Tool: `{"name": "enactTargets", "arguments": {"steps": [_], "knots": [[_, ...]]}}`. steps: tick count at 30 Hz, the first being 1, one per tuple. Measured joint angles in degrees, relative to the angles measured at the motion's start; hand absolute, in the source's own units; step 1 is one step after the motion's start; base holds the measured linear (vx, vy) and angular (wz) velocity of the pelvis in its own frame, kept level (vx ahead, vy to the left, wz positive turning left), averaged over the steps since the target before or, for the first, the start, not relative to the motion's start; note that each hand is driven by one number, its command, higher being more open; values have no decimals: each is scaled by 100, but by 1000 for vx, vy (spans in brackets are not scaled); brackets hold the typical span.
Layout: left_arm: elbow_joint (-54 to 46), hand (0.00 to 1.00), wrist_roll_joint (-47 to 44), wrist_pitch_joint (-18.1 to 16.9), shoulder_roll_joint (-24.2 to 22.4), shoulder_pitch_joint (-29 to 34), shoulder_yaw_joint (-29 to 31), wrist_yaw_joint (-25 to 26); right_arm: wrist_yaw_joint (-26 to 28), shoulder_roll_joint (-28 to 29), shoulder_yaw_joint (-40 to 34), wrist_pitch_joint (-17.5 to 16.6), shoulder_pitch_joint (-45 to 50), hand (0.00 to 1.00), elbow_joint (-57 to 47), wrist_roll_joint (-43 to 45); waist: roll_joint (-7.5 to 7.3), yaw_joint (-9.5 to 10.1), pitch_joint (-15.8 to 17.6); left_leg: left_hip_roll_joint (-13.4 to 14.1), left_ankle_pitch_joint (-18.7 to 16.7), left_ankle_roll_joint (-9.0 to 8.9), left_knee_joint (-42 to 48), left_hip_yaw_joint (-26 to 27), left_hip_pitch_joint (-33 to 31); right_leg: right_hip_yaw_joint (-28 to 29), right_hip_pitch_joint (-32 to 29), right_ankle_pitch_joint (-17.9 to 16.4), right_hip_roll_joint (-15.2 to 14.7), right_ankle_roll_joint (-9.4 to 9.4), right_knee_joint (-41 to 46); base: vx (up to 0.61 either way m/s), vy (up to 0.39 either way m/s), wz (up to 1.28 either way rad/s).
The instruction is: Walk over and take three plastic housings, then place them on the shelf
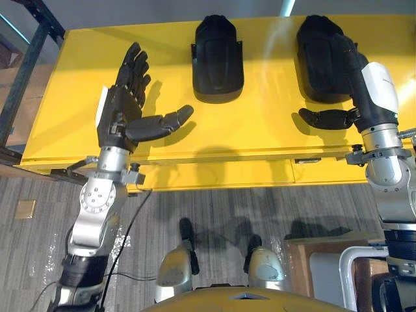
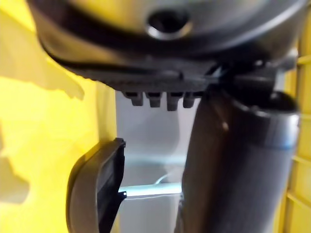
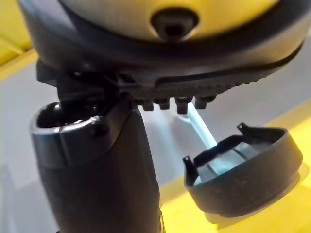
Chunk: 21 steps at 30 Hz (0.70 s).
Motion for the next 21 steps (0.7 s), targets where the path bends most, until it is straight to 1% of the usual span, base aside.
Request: {"name": "enactTargets", "arguments": {"steps": [2,3,5,7,8,9,11,15,17,18,20,21], "knots": [[-6,100,-16,-4,-68,185,10,-40,0,26,1,93,2,100,107,0,-26,55,-74,-20,36,5,-85,-36,65,-51,91,19,2,16,-76,34,4,10],[-19,100,-187,-8,-157,368,87,-98,-9,56,0,121,1,100,167,8,-35,88,-102,-39,65,8,-175,-49,178,-71,185,24,1,19,-113,39,5,11],[-22,100,-494,-33,-362,642,249,-166,-41,133,-2,152,23,100,267,3,-39,97,-219,-63,67,9,-182,-143,187,-175,293,31,-4,31,-198,31,4,21],[-22,100,-678,-105,-505,832,351,-230,-190,277,-11,215,47,100,271,5,-34,110,-297,-69,68,9,-192,-195,199,-237,367,33,1,34,-248,10,-5,16],[-22,100,-695,-170,-579,945,355,-293,-308,354,-17,246,99,100,271,6,-17,153,-374,-74,67,9,-209,-209,198,-255,394,40,4,38,-275,0,-6,8],[-23,100,-705,-190,-621,971,351,-330,-371,373,-20,270,129,100,273,10,-9,178,-401,-80,66,9,-210,-225,201,-272,414,40,1,38,-282,1,-6,15],[-66,100,-909,-344,-748,1091,351,-442,-566,652,-95,348,131,100,290,124,12,201,-497,-90,65,9,-214,-289,207,-360,486,45,1,37,-327,-7,-4,16],[-148,100,-918,-607,-949,1111,300,-531,-814,1129,-184,392,210,100,334,299,52,200,-667,-104,69,18,-217,-295,219,-378,552,96,3,37,-404,-2,-1,2],[-149,100,-918,-643,-985,1108,253,-543,-983,1271,-184,403,336,100,462,275,52,195,-786,-103,69,20,-219,-287,223,-379,582,132,13,36,-469,-5,-2,-2],[-150,100,-918,-644,-1045,1107,239,-543,-1083,1345,-188,488,385,100,569,269,68,190,-847,-104,67,23,-220,-276,230,-371,593,149,16,40,-492,-10,-3,-3],[-150,100,-919,-643,-1098,1108,205,-539,-1213,1428,-201,598,405,100,715,268,80,182,-858,-102,54,27,-220,-263,278,-366,657,172,21,40,-534,-27,2,-4],[-151,100,-918,-642,-1106,1108,146,-552,-1275,1431,-231,715,488,100,757,267,105,187,-892,-96,-12,24,-221,-255,274,-363,680,201,34,39,-580,-46,4,-5]]}}
